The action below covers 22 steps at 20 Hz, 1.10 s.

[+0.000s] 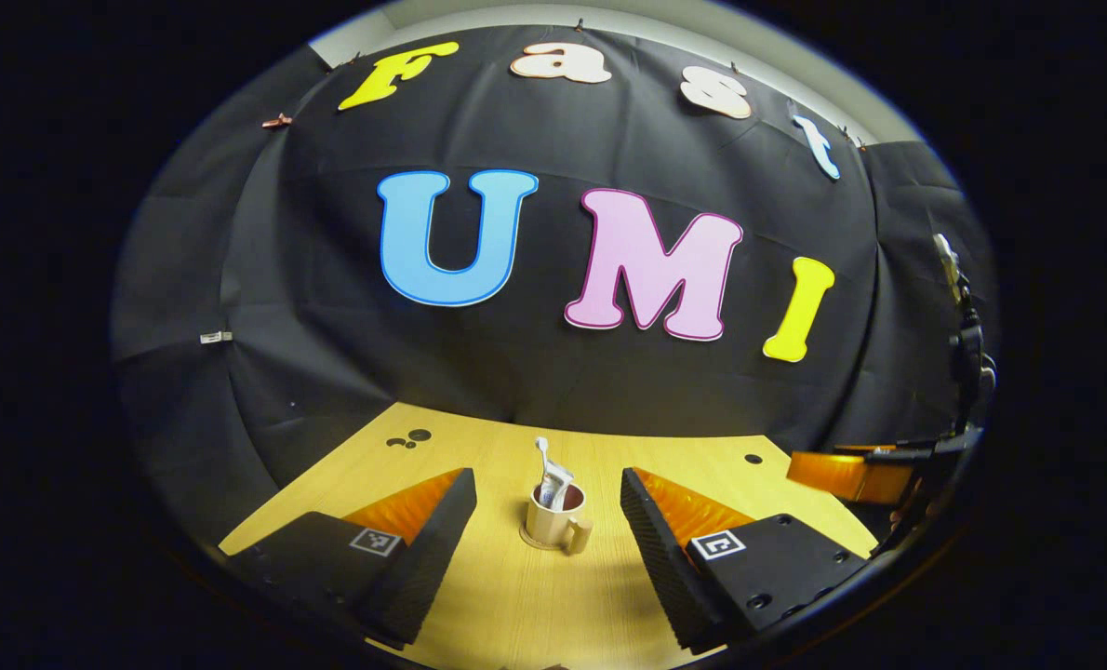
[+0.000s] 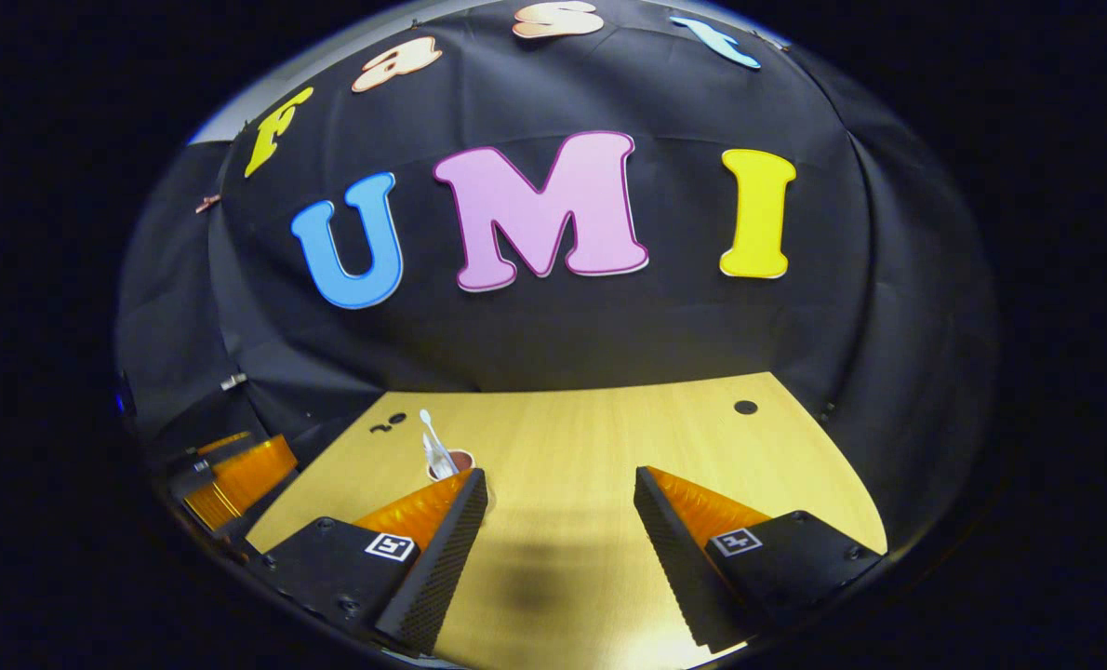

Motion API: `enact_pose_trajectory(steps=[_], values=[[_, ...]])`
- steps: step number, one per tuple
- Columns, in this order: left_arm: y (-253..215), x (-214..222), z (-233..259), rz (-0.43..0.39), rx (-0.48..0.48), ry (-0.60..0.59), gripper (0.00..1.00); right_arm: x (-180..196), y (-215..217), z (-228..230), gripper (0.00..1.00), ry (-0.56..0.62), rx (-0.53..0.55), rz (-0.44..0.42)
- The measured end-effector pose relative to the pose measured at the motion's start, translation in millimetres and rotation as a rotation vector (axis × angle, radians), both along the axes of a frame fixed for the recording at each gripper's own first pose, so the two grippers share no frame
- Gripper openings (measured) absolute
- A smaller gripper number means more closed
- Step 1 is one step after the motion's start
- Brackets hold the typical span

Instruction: Put the toothbrush and toothpaste on the desktop into the cup, then pick up the cup and place it on the coaster on the desktop.

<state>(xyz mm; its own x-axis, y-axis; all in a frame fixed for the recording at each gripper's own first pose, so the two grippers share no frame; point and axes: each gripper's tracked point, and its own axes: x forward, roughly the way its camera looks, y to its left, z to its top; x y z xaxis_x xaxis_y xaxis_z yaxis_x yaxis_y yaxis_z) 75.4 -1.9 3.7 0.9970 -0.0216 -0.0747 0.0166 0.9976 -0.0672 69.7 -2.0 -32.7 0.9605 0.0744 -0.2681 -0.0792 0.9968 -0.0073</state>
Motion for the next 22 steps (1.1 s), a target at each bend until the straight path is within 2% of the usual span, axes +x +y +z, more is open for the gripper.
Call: enact_pose_trajectory(steps=[3,7,10,17,22], values=[[-11,4,-9,-0.051,0.027,0.033,0.97,-8,-4,-10,0.98,0.018,-0.004,-0.015],[-13,12,-8,-0.048,0.029,0.044,0.97,-17,-12,-16,0.98,0.003,0.039,-0.067],[-21,10,-13,-0.055,0.029,0.051,0.97,-19,-10,-37,0.98,0.06,0.024,-0.055],[-31,9,-29,-0.057,0.022,0.08,0.97,-11,-13,-41,0.98,0.09,0.054,-0.042],[-33,11,-35,-0.059,0.043,0.092,0.97,-2,-23,-37,0.99,0.086,0.084,-0.065]])
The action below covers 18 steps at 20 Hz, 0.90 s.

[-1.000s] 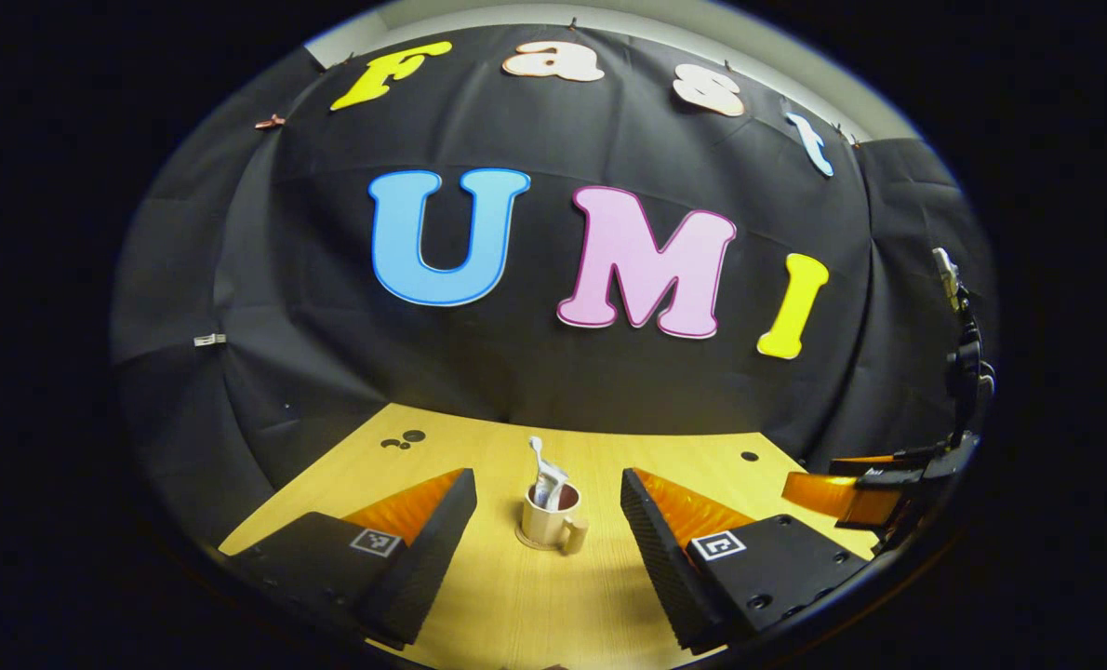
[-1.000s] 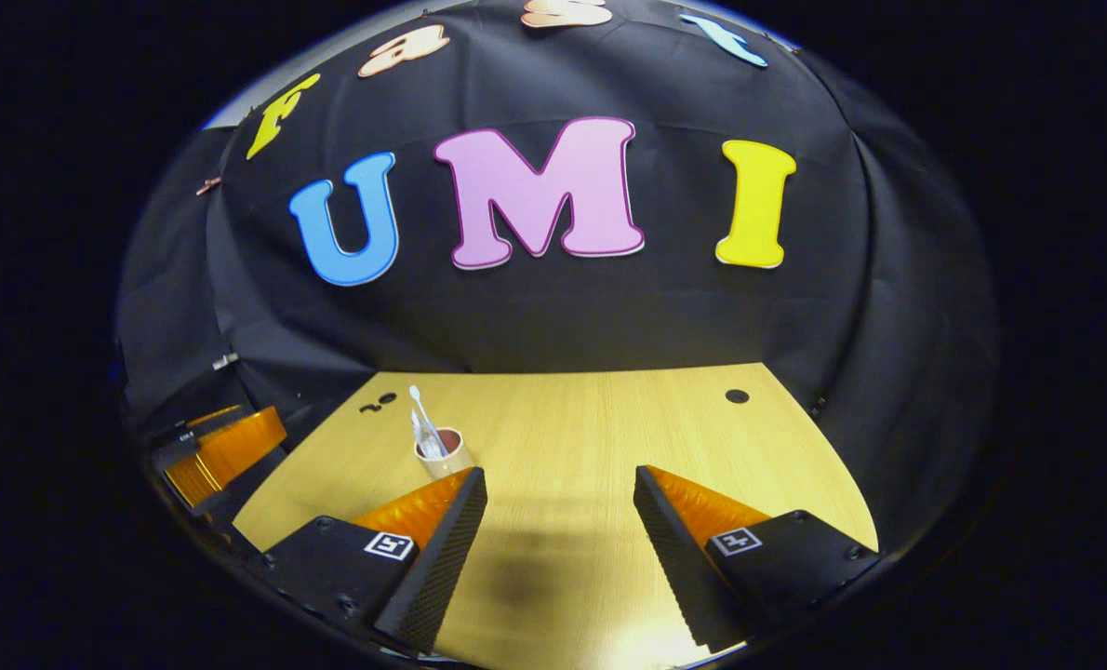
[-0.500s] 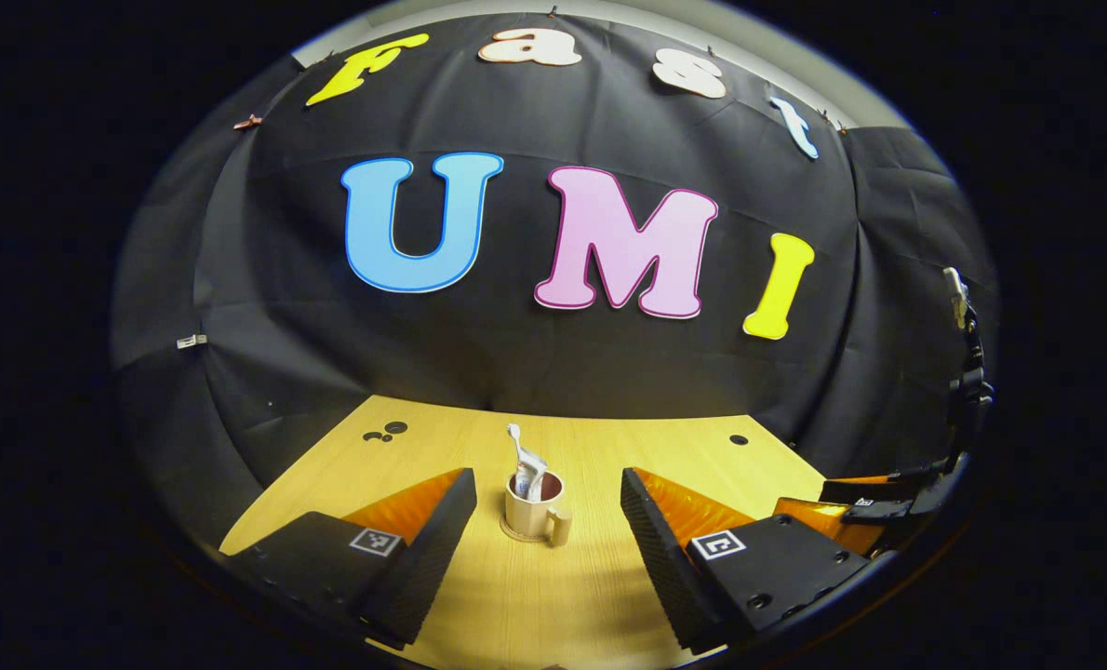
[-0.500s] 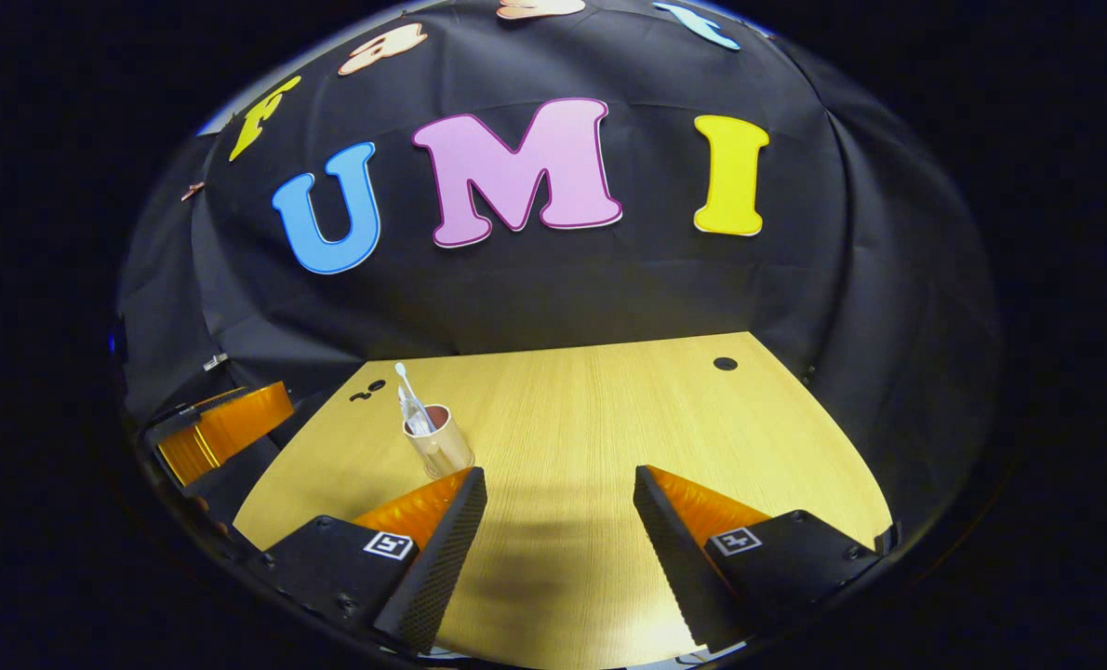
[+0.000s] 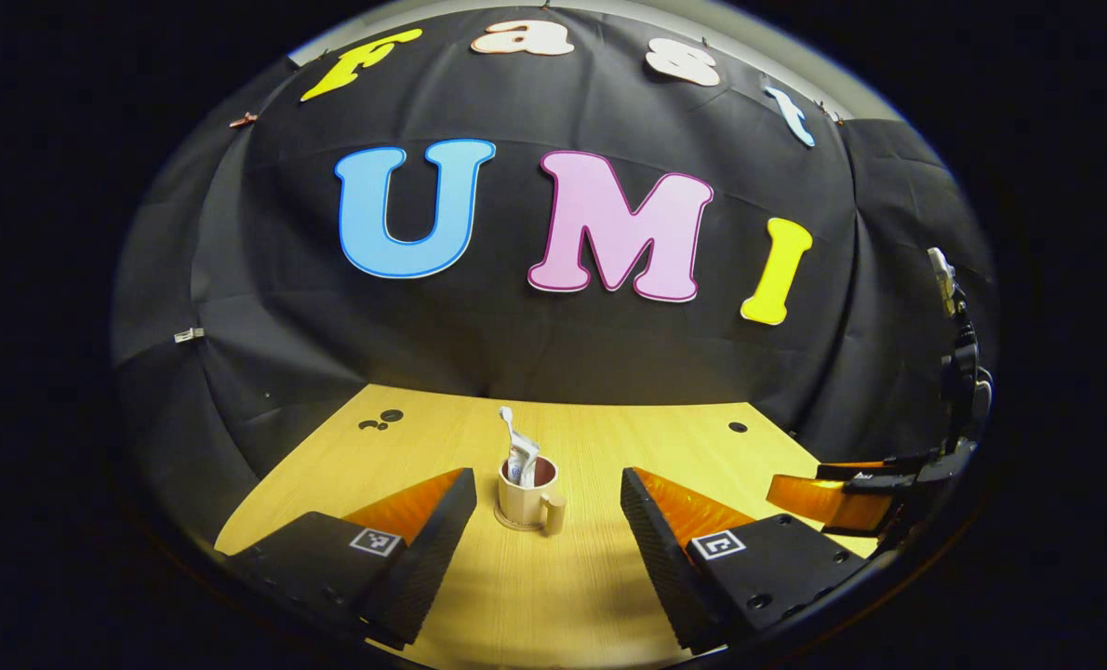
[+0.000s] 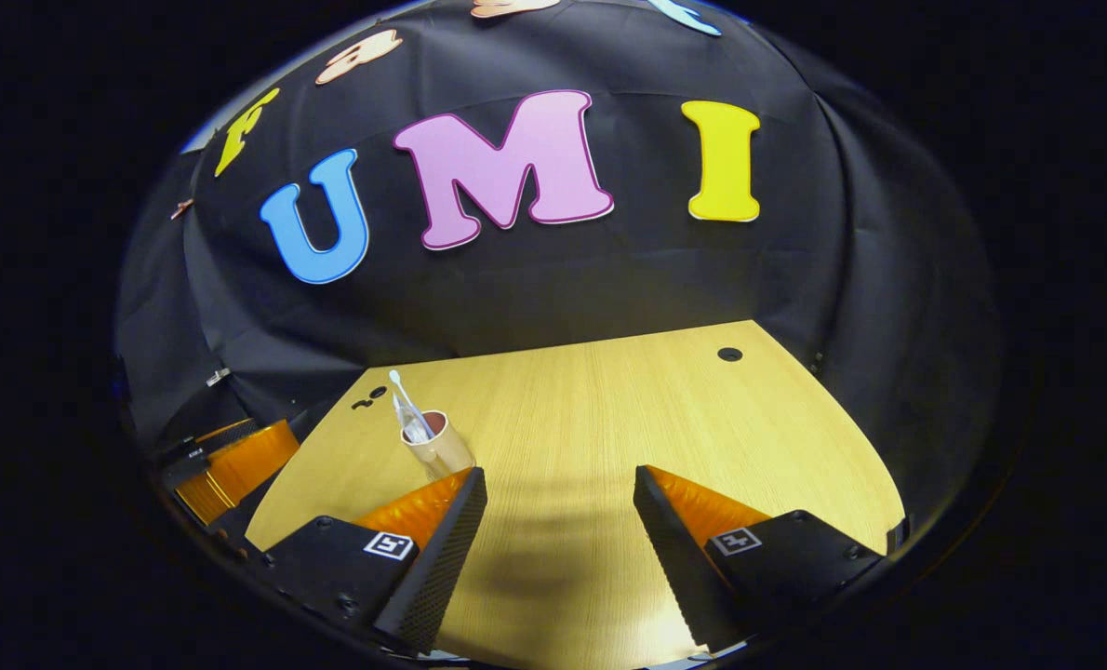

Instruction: Put the toothbrush and toothpaste on the desktop into the cup, then pick up the cup and place it on the coaster on the desktop.

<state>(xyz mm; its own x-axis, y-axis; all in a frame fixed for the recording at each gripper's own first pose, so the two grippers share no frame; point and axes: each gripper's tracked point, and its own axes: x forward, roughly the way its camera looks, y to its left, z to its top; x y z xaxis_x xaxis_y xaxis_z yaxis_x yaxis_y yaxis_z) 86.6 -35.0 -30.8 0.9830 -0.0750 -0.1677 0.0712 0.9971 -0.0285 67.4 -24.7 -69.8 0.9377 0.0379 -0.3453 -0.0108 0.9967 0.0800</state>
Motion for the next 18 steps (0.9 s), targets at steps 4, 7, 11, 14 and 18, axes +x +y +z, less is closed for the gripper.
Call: enact_pose_trajectory(steps=[4,7,11,14,18], values=[[1,2,-2,0.005,-0.004,0.005,0.97,2,-3,-2,0.98,0.01,0.016,-0.008],[-3,1,-1,-0.005,-0.021,0.002,0.97,2,-3,-4,0.98,0.02,0.021,-0.004],[-3,-1,0,-0.003,-0.016,-0.01,0.97,1,-3,-4,0.98,0.026,0.019,0.002],[-5,-6,3,-0.01,-0.02,-0.023,0.97,0,0,-3,0.98,0.032,0.024,0.008],[-6,-11,5,-0.015,-0.019,-0.034,0.97,-3,3,1,0.98,0.014,0.017,0.019]])
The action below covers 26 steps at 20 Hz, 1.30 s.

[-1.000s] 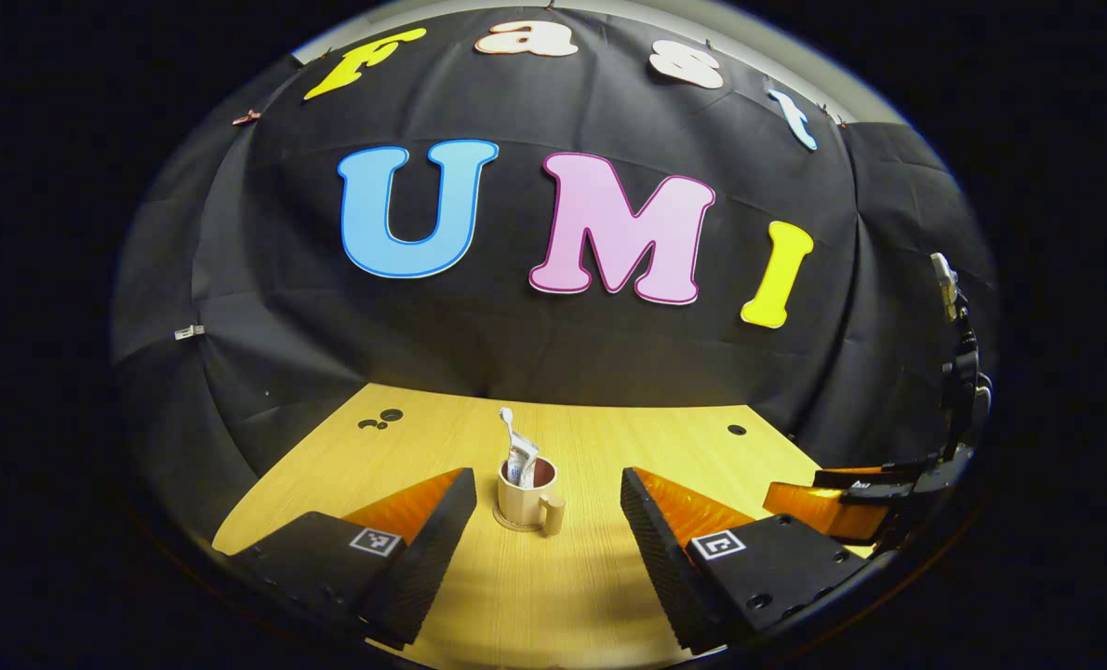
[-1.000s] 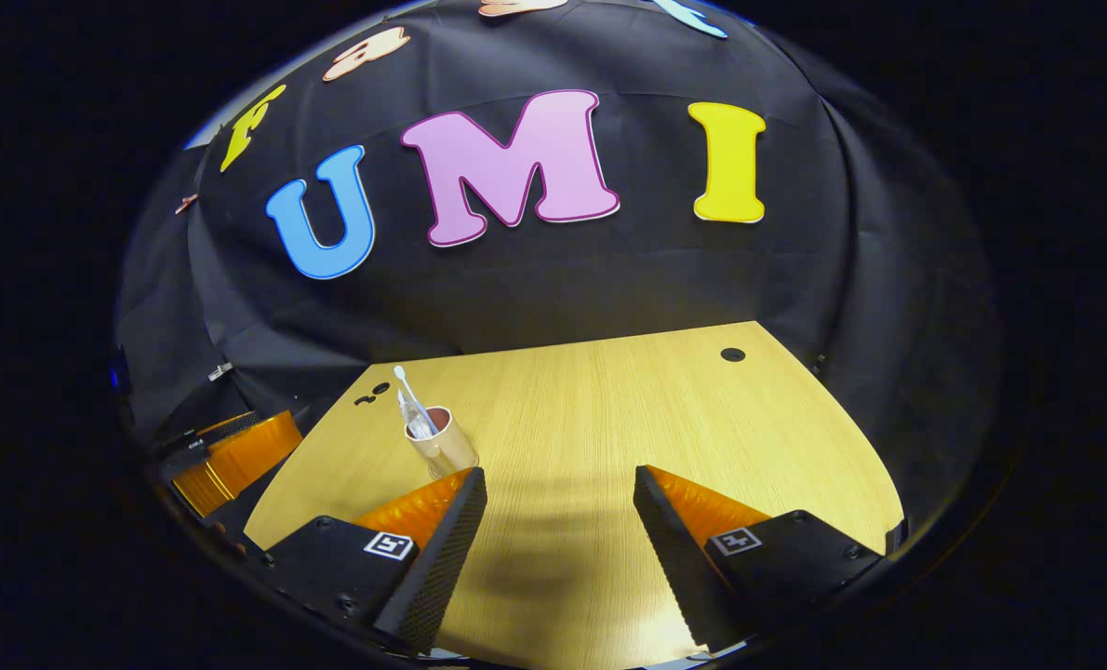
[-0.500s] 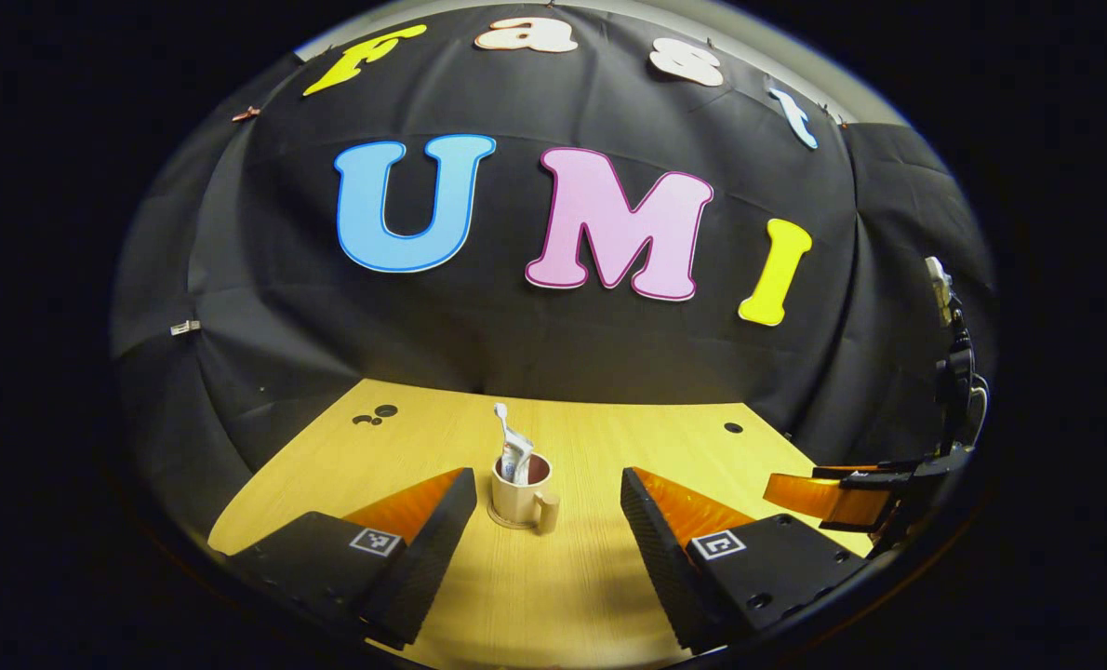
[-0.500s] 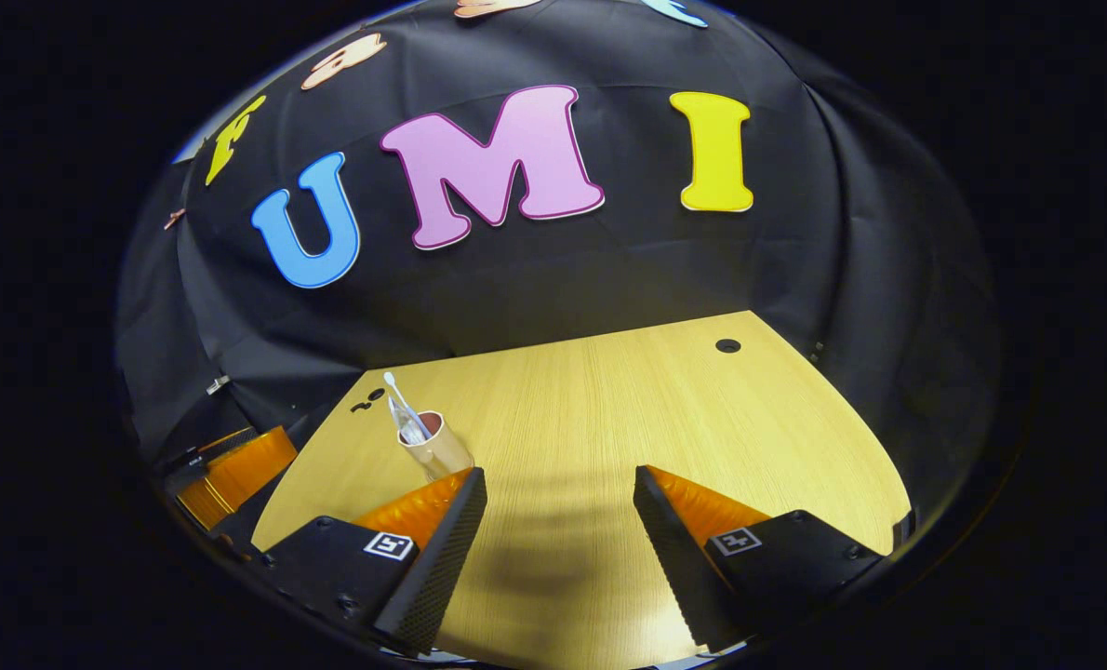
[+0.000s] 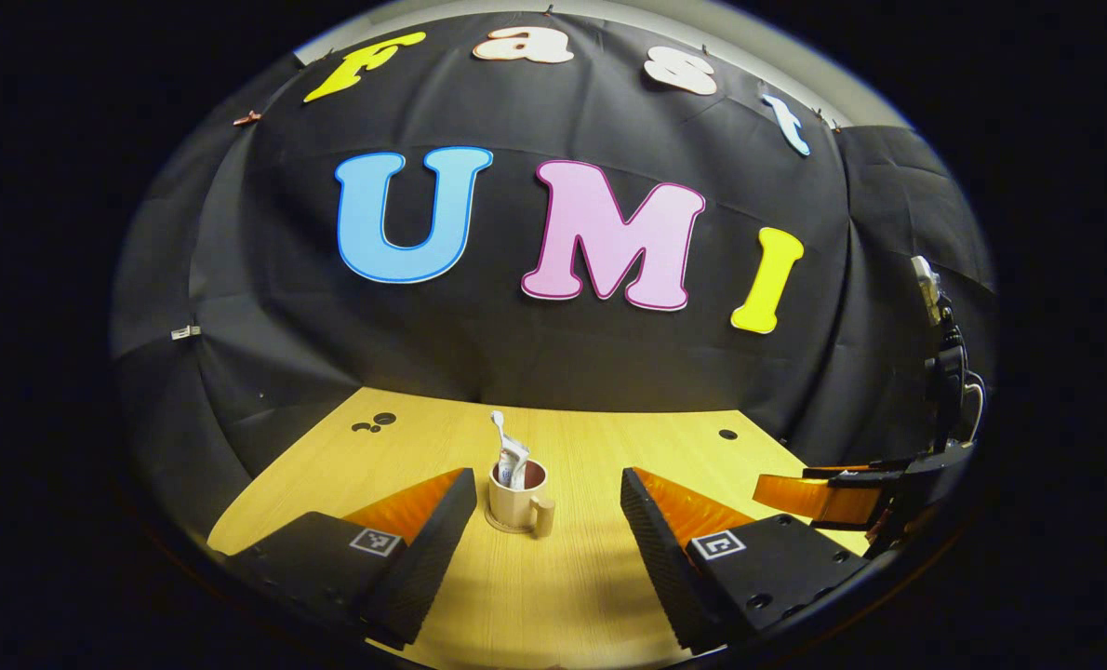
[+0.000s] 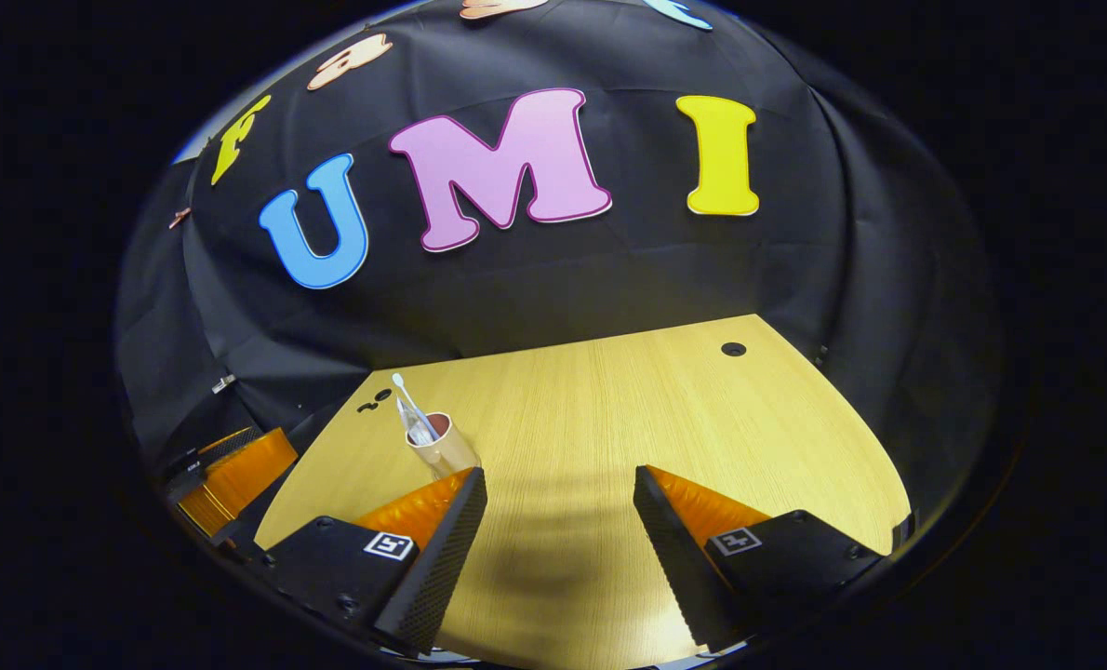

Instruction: Put the toothbrush and toothpaste on the desktop into the cup, then pick up the cup and place it on the coaster on the desktop.

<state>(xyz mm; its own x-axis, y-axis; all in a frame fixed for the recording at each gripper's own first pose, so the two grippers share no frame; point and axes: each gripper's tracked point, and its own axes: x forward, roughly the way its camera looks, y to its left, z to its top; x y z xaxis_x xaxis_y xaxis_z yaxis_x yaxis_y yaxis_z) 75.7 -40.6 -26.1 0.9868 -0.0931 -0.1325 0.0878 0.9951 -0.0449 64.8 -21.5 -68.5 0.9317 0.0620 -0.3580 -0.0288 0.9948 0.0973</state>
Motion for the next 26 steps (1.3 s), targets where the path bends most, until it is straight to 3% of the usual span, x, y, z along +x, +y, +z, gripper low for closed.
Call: enact_pose_trajectory(steps=[9,18,26], values=[[1,-8,0,0.029,0.005,-0.002,0.97,-2,-22,6,0.98,-0.012,-0.012,-0.006],[14,-9,22,0.132,-0.008,-0.054,0.97,7,-30,26,0.98,-0.023,0.0,0.076],[27,-85,27,0.069,0.022,-0.087,0.98,-46,-22,47,0.98,-0.074,0.018,0.008]])
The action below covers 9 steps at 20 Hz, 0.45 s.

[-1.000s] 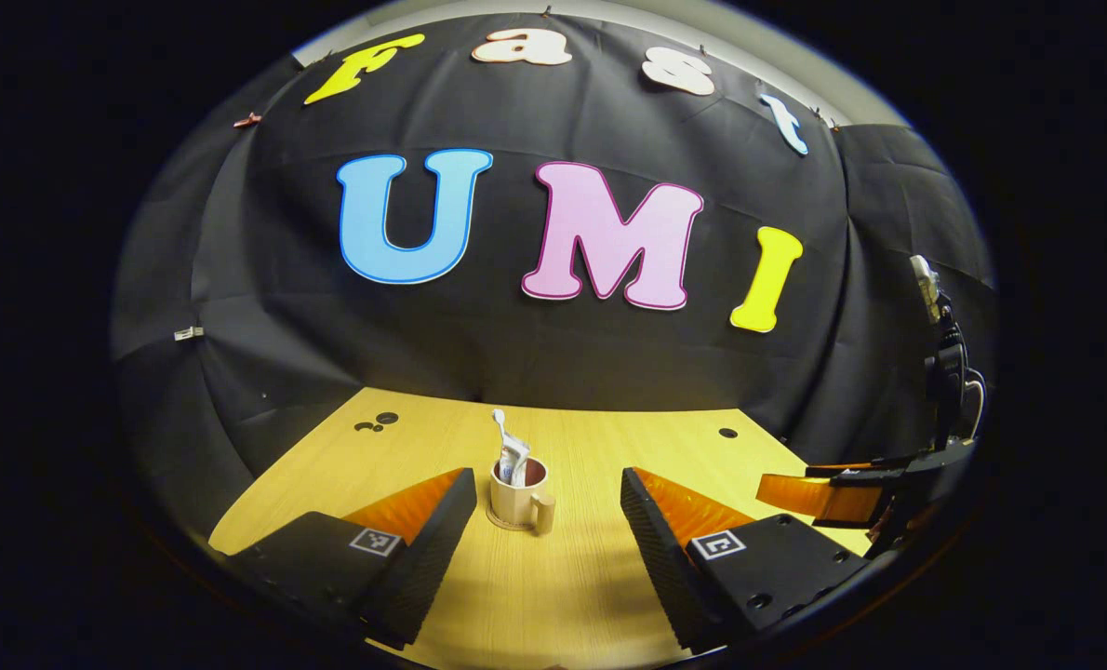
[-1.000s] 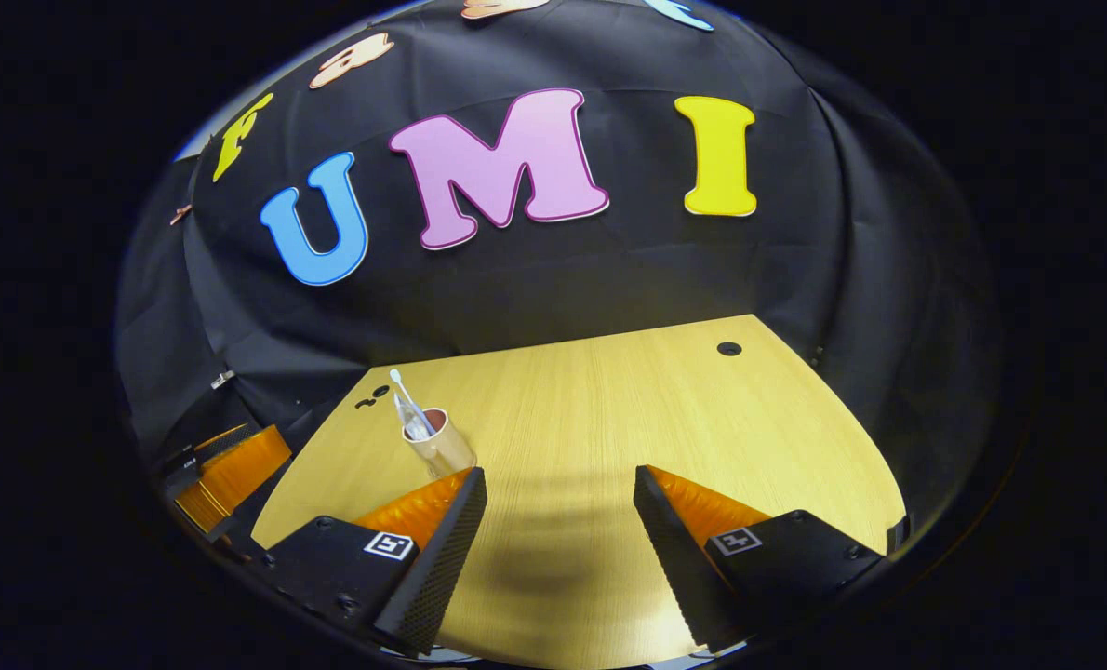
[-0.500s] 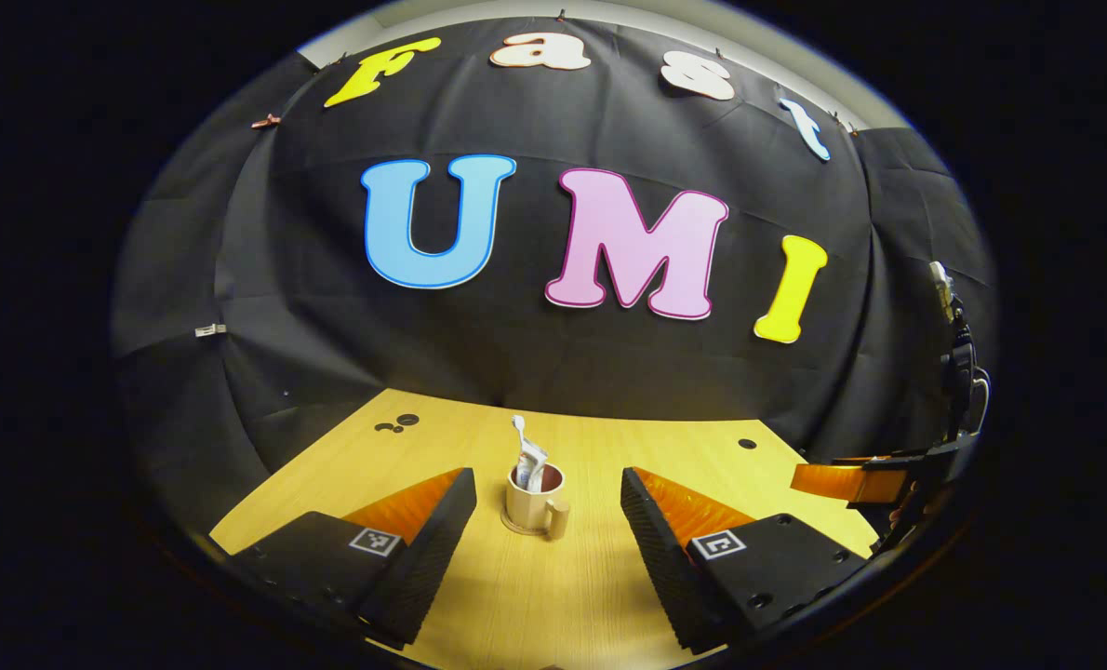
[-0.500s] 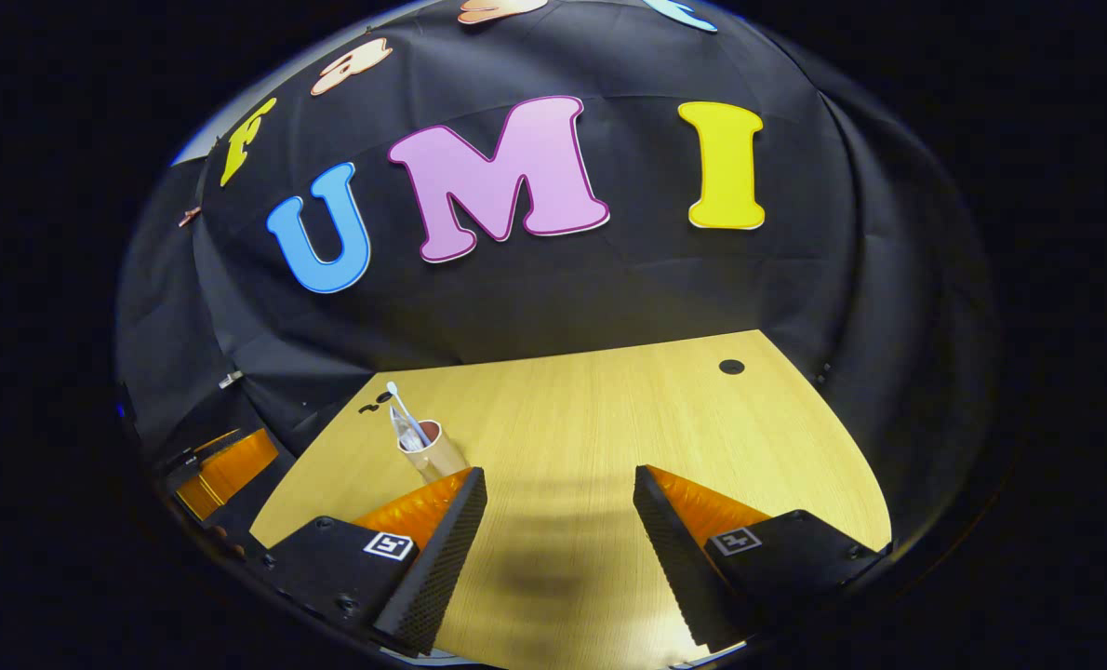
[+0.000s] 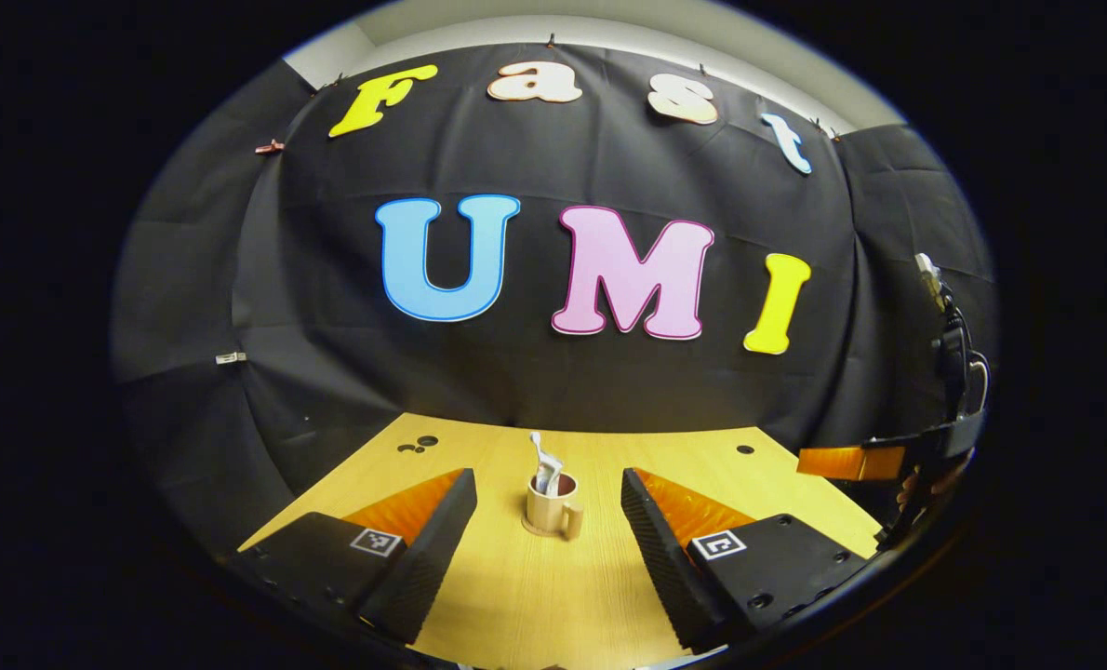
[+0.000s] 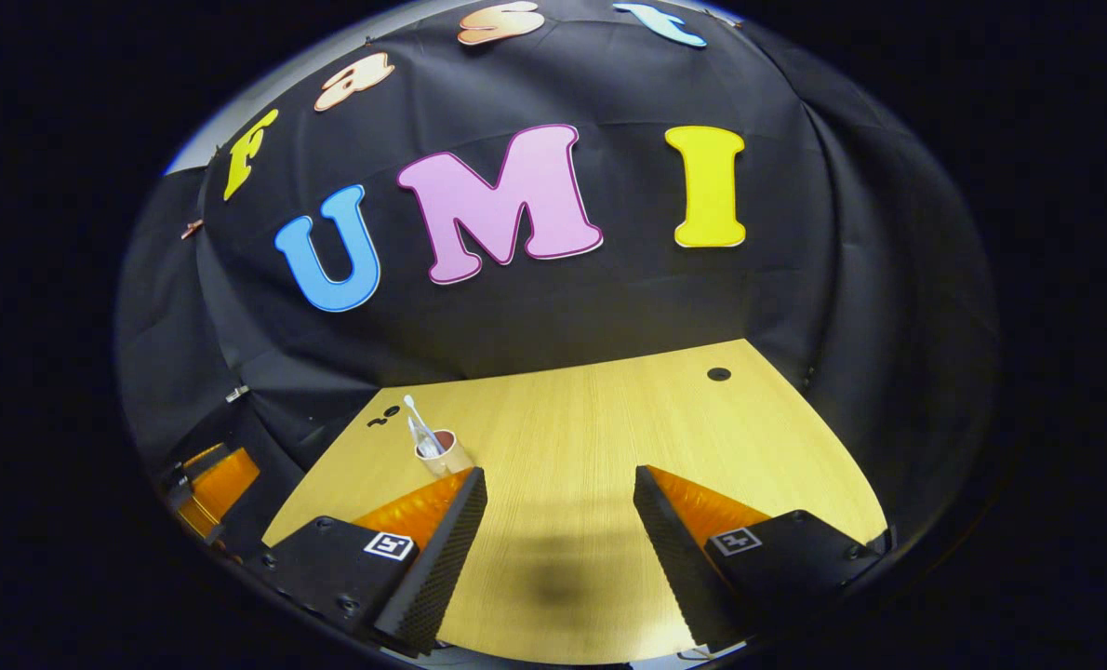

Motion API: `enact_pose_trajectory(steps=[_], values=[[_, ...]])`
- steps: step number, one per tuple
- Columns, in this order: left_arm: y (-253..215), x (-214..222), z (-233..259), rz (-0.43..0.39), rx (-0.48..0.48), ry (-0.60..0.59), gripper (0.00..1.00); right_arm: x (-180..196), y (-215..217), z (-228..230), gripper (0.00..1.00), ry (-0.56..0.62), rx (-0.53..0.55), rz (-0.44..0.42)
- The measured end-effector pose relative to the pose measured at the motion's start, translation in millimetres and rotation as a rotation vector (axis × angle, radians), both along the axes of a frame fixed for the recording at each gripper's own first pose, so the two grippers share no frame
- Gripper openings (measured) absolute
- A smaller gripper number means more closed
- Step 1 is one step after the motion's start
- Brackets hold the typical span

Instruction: Put the toothbrush and toothpaste on the desktop into the cup, then pick up the cup and place it on the coaster on the desktop.

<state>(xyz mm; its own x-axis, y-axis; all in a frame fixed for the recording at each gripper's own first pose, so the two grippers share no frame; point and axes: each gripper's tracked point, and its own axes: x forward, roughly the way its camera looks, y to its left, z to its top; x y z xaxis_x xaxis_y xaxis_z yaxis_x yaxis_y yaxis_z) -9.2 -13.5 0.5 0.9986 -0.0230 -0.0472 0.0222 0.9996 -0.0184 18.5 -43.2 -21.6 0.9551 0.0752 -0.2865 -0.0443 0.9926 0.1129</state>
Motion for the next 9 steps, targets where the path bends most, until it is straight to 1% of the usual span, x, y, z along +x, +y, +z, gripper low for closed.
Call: enact_pose_trajectory(steps=[5,9], values=[[12,-49,-8,-0.032,-0.028,-0.007,0.98,-44,5,2,0.98,-0.013,-0.047,-0.023],[25,-70,-9,-0.027,-0.023,-0.018,0.97,-68,8,11,0.98,-0.032,-0.033,-0.035]])
